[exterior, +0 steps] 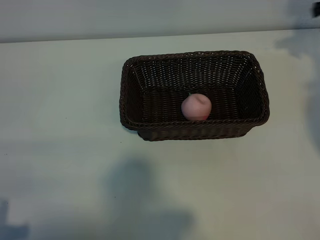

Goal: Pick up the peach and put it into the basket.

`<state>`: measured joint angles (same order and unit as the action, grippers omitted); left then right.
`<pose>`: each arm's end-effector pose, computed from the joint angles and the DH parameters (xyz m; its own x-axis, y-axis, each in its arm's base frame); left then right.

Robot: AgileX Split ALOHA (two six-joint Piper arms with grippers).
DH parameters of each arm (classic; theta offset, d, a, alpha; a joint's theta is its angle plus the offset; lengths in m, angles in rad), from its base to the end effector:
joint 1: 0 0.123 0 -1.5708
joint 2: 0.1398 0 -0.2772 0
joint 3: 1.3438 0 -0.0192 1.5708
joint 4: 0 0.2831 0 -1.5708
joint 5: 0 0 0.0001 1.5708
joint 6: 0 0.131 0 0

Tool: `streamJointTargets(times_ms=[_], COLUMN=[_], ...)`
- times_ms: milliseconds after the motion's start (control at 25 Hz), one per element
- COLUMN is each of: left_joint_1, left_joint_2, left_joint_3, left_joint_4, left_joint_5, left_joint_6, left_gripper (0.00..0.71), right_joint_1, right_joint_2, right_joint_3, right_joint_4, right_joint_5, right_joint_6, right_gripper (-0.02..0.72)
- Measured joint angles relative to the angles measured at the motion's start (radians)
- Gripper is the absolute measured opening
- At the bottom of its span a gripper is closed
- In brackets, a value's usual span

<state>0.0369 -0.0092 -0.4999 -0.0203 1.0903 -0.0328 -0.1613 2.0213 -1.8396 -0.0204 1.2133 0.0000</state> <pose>0.0639 0.0000 0.2718 -0.4724 -0.0596 -0.8793 -0.0410 0.9981 -0.0457 0.4654 -0.0783 0.2192 -0.9542 0.1480 -0.2599 0.1587 0.9871 -0.0203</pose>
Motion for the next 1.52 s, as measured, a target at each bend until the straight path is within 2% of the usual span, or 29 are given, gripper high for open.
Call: streamJointTargets(times_ms=[200,360,560,800,1080,1200,1360,1520], left_joint_1=[0.0,0.0,0.0,0.0,0.0,0.0,0.0,0.0], left_joint_2=[0.0,0.0,0.0,0.0,0.0,0.0,0.0,0.0], left_joint_3=[0.0,0.0,0.0,0.0,0.0,0.0,0.0,0.0], left_joint_4=[0.0,0.0,0.0,0.0,0.0,0.0,0.0,0.0], left_joint_5=[0.0,0.0,-0.001,-0.001,-0.001,-0.001,-0.002,-0.002], left_joint_6=[0.0,0.0,0.0,0.0,0.0,0.0,0.0,0.0], left_gripper=[0.437,0.437,0.437,0.437,0.437,0.437,0.437,0.437], right_joint_1=[-0.12,-0.157,-0.156,-0.156,-0.156,-0.156,-0.107,-0.046], right_joint_2=[-0.001,-0.043,-0.171,-0.408,-0.801,-0.994,-1.252,-1.407], right_joint_3=[0.001,0.047,0.135,0.247,0.409,0.496,0.605,0.712], right_joint_4=[0.047,0.098,0.125,0.129,0.159,0.163,0.164,0.135], right_joint_5=[0.001,0.001,0.003,0.005,0.005,-0.028,-0.079,-0.078], right_joint_6=[-0.018,-0.04,-0.074,-0.087,-0.094,-0.098,-0.1,-0.091], right_gripper=[0.593,0.593,0.593,0.593,0.591,0.591,0.591,0.591])
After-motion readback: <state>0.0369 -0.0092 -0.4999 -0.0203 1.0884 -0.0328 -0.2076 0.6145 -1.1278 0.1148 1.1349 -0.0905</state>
